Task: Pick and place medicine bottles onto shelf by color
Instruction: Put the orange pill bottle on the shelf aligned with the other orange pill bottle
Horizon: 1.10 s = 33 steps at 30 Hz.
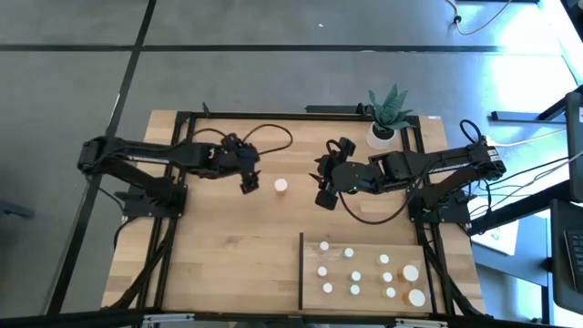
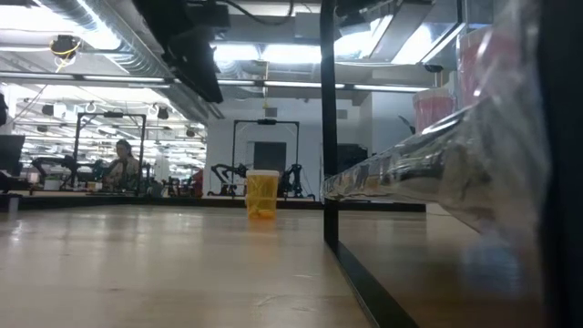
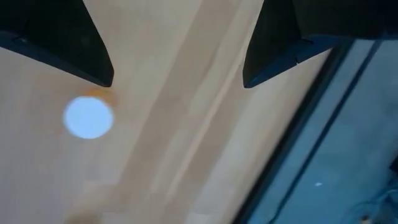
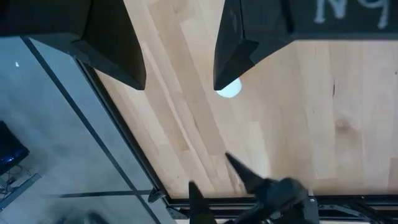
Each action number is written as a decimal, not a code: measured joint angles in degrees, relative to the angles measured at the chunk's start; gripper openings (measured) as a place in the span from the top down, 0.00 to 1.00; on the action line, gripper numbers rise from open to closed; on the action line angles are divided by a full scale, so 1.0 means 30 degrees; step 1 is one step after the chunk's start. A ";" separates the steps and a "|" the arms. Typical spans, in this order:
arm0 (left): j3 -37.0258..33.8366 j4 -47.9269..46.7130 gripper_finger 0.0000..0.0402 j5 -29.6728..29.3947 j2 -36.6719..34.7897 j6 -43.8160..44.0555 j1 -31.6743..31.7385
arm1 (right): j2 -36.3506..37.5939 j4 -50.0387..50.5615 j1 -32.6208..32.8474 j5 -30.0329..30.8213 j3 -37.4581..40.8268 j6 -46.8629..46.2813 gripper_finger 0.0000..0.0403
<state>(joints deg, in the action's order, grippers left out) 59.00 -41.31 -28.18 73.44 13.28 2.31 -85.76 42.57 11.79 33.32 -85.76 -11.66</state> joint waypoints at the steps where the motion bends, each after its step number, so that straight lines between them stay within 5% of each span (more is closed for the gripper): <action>1: 0.0000 -0.0277 0.12 -0.0337 -0.0258 0.0047 0.0000 | 0.0000 -0.0010 0.0000 -0.0003 0.0000 -0.0141 0.53; 25: 0.0000 -0.1635 0.12 -0.1466 -0.2161 0.0012 0.0000 | 0.0000 -0.1785 -0.0384 -0.1650 0.0000 0.1185 0.53; 33: 0.0000 -0.2123 0.12 -0.1459 -0.2161 0.0044 0.0000 | -0.0206 -0.1942 -0.0401 -0.1765 -0.0007 0.4064 0.53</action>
<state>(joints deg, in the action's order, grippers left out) 59.00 -47.68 -32.56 66.96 13.41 2.31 -86.38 36.74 10.59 28.03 -85.78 0.53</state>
